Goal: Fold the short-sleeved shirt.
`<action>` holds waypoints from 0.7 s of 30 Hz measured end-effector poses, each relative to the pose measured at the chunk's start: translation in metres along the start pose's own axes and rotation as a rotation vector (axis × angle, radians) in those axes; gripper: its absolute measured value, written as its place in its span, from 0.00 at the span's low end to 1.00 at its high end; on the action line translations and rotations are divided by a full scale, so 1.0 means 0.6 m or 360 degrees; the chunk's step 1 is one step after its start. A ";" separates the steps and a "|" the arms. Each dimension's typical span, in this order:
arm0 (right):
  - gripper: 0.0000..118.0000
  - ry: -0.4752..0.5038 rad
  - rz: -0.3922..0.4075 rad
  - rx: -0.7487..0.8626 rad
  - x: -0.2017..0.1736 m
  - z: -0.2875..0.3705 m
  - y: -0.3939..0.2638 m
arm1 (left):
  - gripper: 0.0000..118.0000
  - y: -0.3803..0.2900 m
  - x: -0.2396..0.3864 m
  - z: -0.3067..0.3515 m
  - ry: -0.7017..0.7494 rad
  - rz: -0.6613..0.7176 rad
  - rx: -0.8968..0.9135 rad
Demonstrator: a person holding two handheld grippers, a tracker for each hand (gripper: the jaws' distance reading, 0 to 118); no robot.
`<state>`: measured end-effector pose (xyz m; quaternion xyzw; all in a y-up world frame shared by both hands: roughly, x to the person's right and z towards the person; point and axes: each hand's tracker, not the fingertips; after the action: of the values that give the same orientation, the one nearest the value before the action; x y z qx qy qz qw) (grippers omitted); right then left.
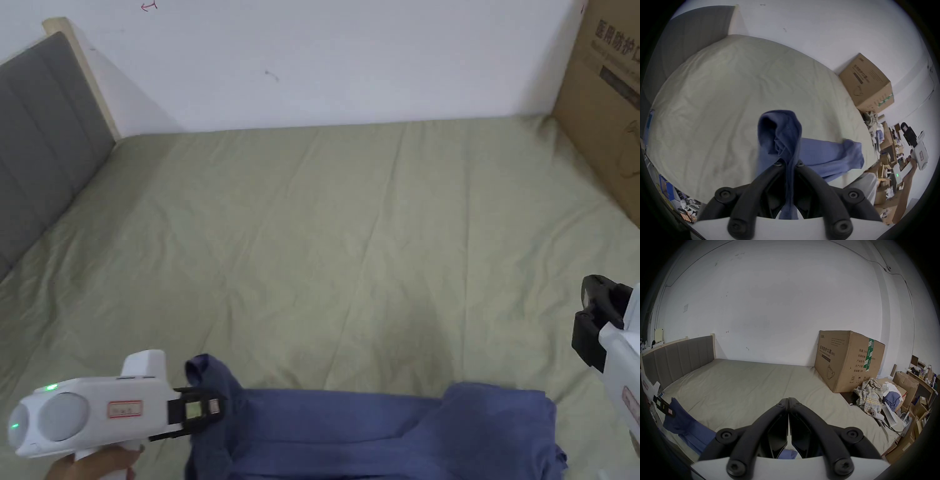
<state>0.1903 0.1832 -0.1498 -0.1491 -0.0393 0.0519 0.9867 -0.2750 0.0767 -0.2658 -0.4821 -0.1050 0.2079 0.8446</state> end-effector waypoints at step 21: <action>0.00 -0.0105 -0.0059 -0.0021 0.069 0.033 -0.024 | 0.96 -0.098 0.196 -0.165 -0.0024 -0.0124 -0.0148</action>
<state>0.2307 0.1799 -0.1239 -0.1531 -0.0748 0.0382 0.9846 -0.1179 0.0272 -0.2690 -0.5147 -0.1394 0.1734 0.8280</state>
